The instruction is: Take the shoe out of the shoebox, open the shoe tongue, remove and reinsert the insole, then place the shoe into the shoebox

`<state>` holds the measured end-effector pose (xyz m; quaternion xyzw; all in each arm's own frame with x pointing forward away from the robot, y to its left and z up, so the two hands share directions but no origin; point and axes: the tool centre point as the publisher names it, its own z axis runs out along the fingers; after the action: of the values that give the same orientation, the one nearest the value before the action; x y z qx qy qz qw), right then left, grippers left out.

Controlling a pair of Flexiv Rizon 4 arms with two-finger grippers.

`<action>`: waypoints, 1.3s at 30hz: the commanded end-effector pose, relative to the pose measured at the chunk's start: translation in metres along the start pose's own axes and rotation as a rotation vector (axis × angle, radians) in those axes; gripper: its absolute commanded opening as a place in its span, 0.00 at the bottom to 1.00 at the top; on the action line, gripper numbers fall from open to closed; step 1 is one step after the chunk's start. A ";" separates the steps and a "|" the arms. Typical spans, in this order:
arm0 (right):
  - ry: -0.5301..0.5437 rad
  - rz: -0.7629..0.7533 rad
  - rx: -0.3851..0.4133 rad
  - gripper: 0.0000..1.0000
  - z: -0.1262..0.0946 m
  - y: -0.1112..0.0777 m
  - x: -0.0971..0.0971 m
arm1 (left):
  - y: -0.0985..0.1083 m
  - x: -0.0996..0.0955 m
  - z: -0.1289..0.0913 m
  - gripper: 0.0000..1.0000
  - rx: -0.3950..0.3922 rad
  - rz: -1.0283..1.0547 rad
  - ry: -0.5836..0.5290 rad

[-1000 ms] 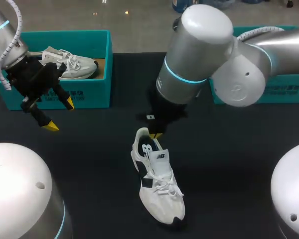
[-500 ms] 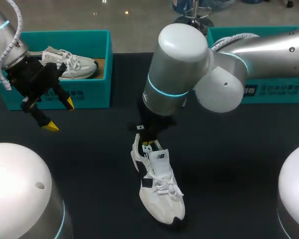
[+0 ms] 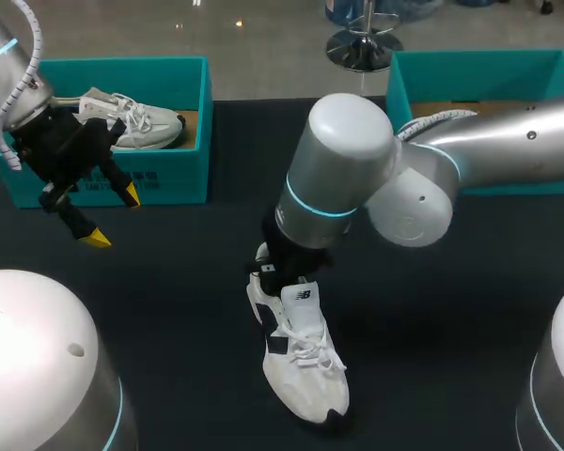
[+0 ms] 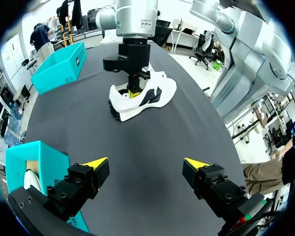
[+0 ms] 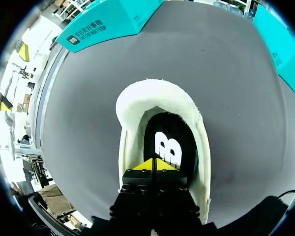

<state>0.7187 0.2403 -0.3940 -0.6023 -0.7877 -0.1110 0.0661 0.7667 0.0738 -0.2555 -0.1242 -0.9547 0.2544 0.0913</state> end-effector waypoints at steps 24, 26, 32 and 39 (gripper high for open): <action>-0.096 -0.021 0.073 0.00 -0.052 -0.011 -0.021 | 0.000 0.001 0.000 1.00 -0.003 0.000 0.000; -0.091 -0.025 0.084 0.00 -0.052 -0.013 -0.018 | 0.000 0.001 0.000 1.00 -0.003 0.000 0.000; -0.062 -0.035 0.134 0.00 -0.040 -0.019 -0.011 | 0.000 0.001 0.000 1.00 -0.003 0.000 0.000; -0.038 -0.041 0.162 0.00 -0.033 -0.024 -0.005 | 0.000 0.001 0.000 1.00 -0.003 0.000 0.000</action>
<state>0.6936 0.2160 -0.3591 -0.5814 -0.8071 -0.0385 0.0949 0.7667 0.0738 -0.2555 -0.1242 -0.9547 0.2544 0.0913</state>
